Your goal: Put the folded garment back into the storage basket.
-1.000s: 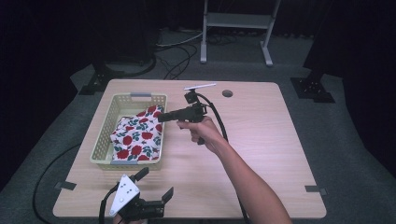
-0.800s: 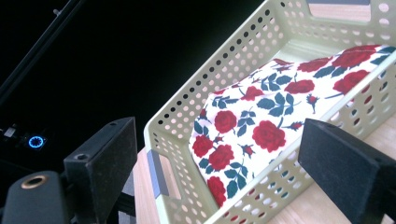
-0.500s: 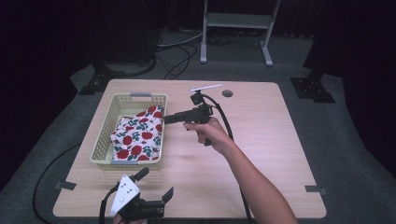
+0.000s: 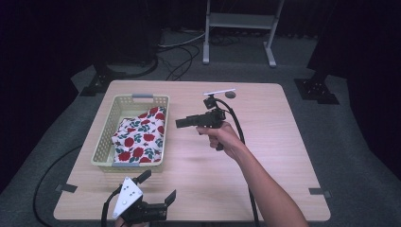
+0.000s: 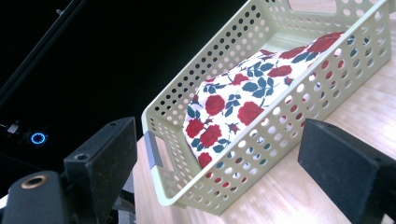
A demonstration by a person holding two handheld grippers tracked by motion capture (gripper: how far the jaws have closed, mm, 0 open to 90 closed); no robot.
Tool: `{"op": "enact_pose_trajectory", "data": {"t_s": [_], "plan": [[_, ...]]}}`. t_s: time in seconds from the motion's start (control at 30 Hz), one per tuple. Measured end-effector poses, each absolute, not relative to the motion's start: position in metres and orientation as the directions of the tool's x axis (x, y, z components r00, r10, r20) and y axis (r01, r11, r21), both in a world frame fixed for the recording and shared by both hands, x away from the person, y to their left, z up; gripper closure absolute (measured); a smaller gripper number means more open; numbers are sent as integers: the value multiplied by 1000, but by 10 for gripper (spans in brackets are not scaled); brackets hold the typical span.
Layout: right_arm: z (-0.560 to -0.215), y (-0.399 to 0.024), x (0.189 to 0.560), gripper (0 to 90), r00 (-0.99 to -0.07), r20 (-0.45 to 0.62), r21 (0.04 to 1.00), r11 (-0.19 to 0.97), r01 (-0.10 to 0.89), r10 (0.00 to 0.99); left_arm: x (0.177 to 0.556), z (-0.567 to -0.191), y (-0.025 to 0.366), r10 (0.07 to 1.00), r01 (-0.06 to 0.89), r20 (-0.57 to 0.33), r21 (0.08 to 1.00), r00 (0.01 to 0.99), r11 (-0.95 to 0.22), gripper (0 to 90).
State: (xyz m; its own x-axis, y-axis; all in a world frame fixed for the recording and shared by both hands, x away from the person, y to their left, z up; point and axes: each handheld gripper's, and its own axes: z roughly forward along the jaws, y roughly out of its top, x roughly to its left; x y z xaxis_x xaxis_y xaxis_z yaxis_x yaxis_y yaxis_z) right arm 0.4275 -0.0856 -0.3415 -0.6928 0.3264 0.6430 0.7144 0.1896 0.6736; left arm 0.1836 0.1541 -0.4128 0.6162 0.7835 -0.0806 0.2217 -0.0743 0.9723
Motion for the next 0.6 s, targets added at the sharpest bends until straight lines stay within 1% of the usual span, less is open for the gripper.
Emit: {"op": "enact_pose_trajectory", "data": {"t_s": [0.6], "plan": [[-347, -110, 422, 109, -684, 648, 677, 158, 719, 334, 184, -414, 153, 783, 228, -78, 970, 617, -83, 0]]}}
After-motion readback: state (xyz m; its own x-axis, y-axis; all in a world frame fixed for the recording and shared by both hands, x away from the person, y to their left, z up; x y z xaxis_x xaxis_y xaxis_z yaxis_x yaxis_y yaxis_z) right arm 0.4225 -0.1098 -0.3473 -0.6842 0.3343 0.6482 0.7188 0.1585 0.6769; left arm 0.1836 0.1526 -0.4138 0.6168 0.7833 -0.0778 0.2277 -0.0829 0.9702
